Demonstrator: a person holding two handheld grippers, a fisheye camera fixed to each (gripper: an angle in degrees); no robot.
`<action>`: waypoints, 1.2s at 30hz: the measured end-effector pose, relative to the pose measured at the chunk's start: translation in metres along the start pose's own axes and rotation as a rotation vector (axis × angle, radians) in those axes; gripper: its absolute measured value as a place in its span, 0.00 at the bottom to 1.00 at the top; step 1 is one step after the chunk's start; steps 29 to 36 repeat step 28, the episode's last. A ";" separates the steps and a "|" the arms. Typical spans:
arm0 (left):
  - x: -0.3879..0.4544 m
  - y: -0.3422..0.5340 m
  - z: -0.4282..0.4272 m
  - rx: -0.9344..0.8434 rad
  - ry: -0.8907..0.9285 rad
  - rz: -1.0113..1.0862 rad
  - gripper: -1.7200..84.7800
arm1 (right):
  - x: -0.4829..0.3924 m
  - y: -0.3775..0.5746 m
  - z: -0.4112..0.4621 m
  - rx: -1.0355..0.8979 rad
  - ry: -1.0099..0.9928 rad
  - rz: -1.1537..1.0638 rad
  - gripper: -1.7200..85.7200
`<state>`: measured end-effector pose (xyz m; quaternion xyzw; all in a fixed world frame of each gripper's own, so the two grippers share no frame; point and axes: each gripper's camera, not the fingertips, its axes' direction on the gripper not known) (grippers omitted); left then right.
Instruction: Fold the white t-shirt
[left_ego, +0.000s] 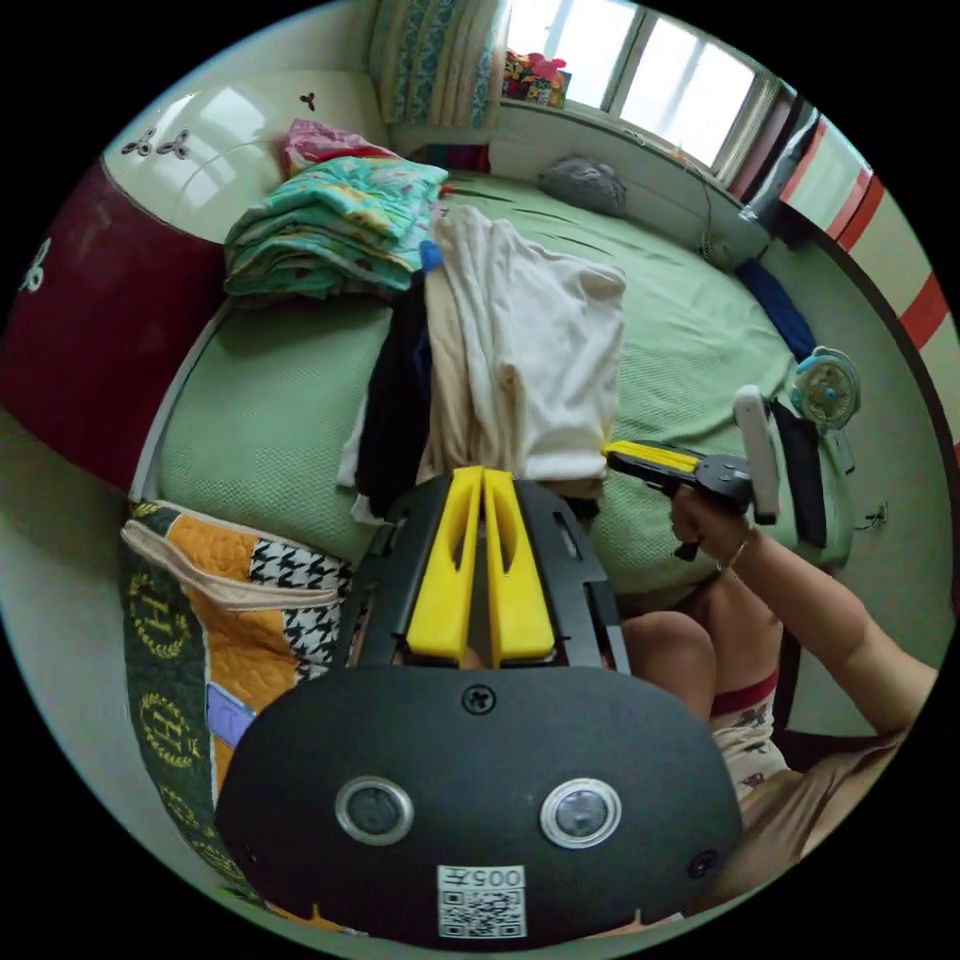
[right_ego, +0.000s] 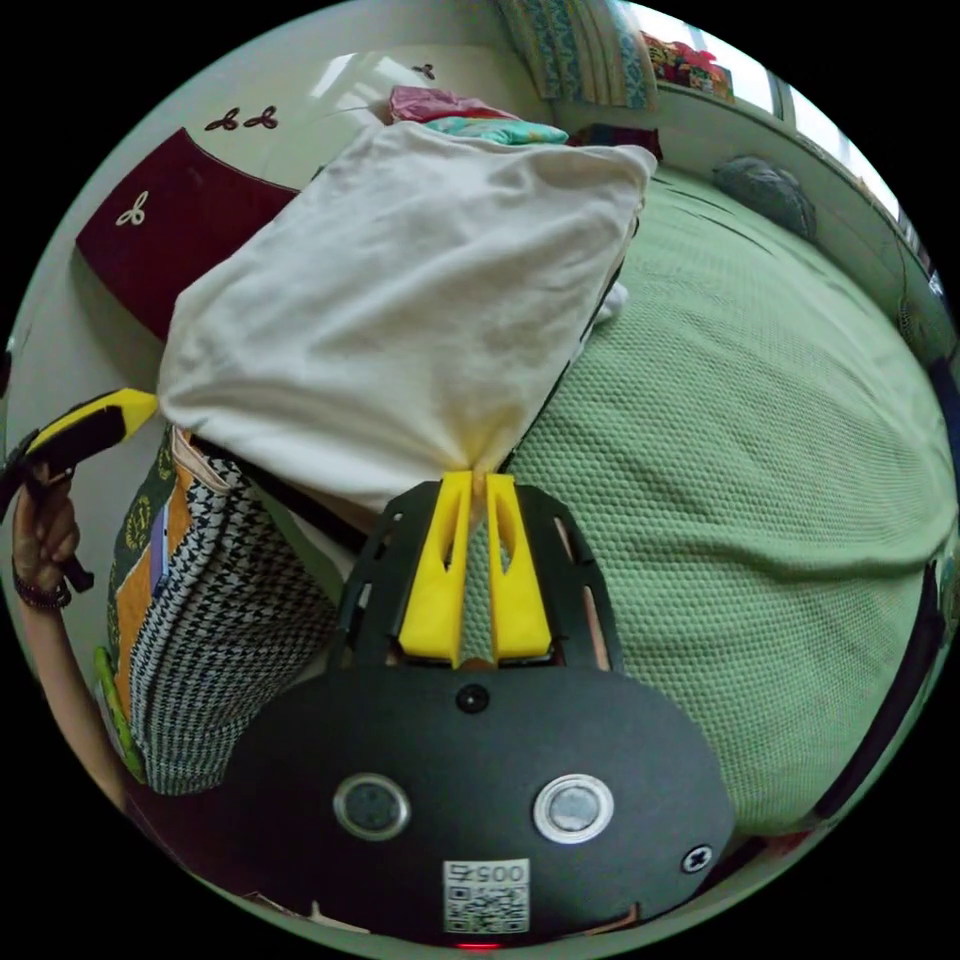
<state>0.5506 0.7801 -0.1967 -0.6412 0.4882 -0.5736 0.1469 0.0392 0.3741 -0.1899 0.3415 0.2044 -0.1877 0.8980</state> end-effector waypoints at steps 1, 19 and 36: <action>0.003 0.001 0.001 0.002 -0.018 -0.001 0.02 | 0.009 0.004 -0.009 0.008 -0.013 0.003 0.04; 0.351 -0.064 0.175 0.002 0.160 0.319 0.02 | 0.273 0.117 -0.147 0.121 0.223 0.453 0.07; 0.523 -0.100 0.289 -0.026 0.241 0.430 0.02 | 0.384 0.129 -0.185 0.240 0.100 0.625 0.08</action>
